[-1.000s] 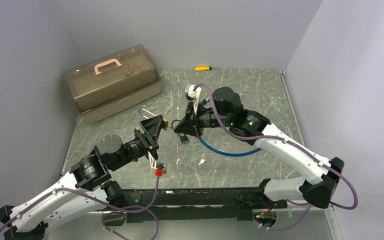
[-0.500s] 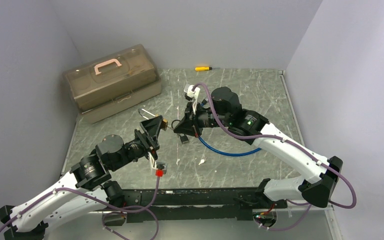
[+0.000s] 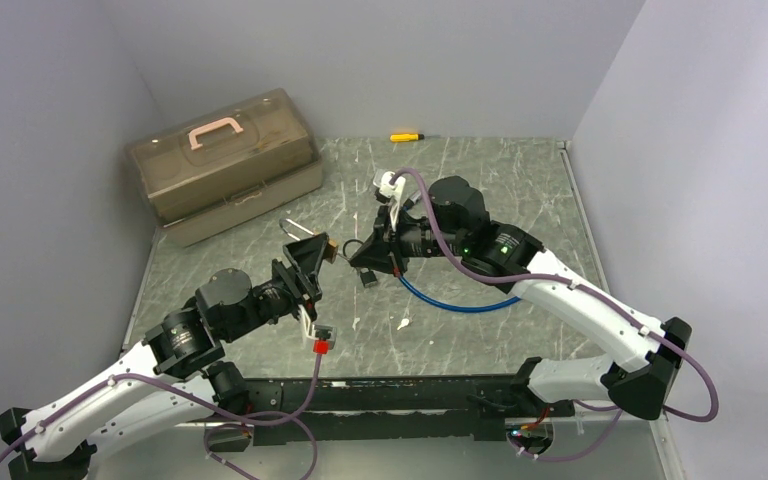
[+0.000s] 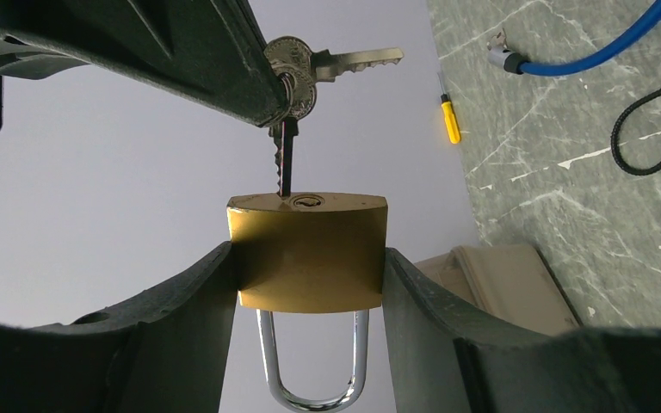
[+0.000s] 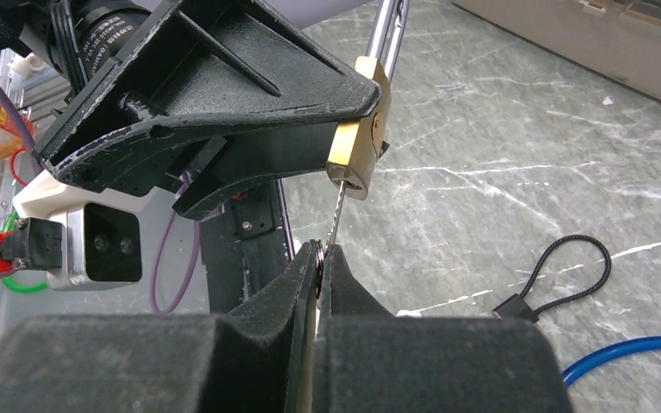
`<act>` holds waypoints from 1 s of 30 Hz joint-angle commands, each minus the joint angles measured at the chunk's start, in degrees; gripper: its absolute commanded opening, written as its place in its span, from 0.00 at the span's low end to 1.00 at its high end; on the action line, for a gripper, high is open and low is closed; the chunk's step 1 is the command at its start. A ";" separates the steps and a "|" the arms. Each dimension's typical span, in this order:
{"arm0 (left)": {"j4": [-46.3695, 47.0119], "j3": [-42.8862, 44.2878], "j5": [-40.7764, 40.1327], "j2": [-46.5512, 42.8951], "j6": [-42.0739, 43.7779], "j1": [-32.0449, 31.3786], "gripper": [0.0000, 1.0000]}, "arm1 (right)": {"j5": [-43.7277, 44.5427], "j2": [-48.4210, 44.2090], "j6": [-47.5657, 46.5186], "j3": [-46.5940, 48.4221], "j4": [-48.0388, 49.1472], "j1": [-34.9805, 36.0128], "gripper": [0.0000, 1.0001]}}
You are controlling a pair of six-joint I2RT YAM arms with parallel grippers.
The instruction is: Unlock with the key
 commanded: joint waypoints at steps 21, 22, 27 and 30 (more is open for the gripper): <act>7.44 1.26 0.73 -0.89 1.89 -0.24 0.00 | 0.56 0.64 0.20 -0.54 3.07 0.28 0.00; 7.45 1.26 0.77 -1.07 1.81 -0.28 0.00 | 0.65 0.54 0.18 -0.75 3.15 0.27 0.00; 7.54 0.87 1.21 -1.48 1.80 -0.26 0.00 | 0.85 0.53 0.18 -1.11 3.56 0.24 0.00; 7.35 0.87 1.25 -1.57 1.99 -0.25 0.00 | 1.24 0.60 0.12 -0.93 3.49 0.21 0.00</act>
